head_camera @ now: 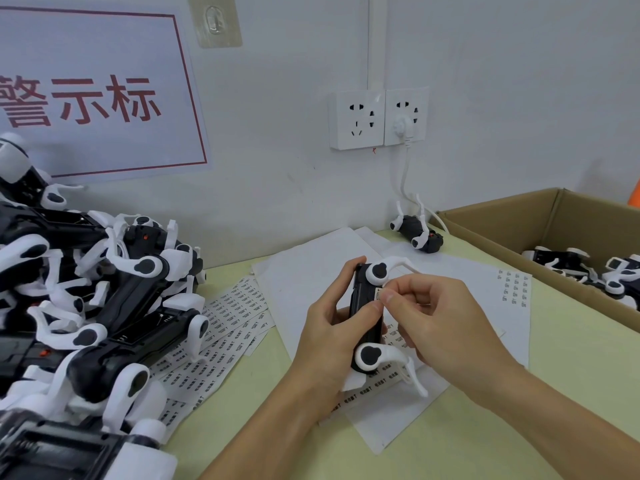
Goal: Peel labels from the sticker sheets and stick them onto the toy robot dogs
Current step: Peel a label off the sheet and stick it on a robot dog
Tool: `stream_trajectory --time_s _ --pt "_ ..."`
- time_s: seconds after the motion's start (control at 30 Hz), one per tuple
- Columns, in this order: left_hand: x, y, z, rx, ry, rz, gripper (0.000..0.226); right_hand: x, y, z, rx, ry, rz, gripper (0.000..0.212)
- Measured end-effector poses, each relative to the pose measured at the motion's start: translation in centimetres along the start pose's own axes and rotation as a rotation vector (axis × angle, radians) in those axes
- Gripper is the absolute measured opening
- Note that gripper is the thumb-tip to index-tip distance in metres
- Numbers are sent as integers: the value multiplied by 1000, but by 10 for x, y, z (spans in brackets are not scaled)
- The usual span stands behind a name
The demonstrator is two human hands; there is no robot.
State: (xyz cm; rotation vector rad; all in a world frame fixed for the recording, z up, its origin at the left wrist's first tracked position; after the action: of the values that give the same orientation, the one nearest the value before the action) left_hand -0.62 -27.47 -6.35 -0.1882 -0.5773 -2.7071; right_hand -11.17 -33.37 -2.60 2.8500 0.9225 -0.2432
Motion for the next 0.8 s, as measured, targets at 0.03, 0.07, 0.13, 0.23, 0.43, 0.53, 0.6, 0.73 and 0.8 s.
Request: stream_trajectory --time_s 0.03,0.07,0.13,0.23,0.43,0.53,0.6,0.73,0.8 --pt "0 0 0 -1 -1 2 64 0 0 0 1 -1 1 22" --pt "0 0 -1 -3 -3 4 64 0 0 0 1 -1 2 22" --pt "0 0 -1 -7 -13 0 63 0 -1 -2 -3 -1 5 22" --pt "0 0 -1 -10 -17 -16 61 -1 -2 -4 -15 -12 18 21" --pt "1 -1 -1 -8 -7 -23 60 -5 -1 -4 -12 -26 42 20" --pt "1 -1 0 -2 -3 -28 59 -6 -1 -4 -10 -43 61 19" --pt "1 -1 1 4 1 -30 59 -7 -1 -5 -9 -51 73 17" --pt "1 -1 1 10 6 -33 60 -9 -3 -6 -2 -55 93 16" --pt "2 -2 1 11 4 -37 60 -9 -4 -7 1 -62 99 16"
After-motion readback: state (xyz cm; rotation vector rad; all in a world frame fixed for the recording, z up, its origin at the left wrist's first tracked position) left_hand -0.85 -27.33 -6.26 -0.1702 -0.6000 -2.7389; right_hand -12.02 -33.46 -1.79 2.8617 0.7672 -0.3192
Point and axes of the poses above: each hand's wrist, its own y-axis towards the middle knuckle, its own x-axis out of the palm, z = x × y, the point moved 8 cm from there along y, towards the middle knuckle, and after that the axes turned 13 degrees about x, right-handed, at the moved point
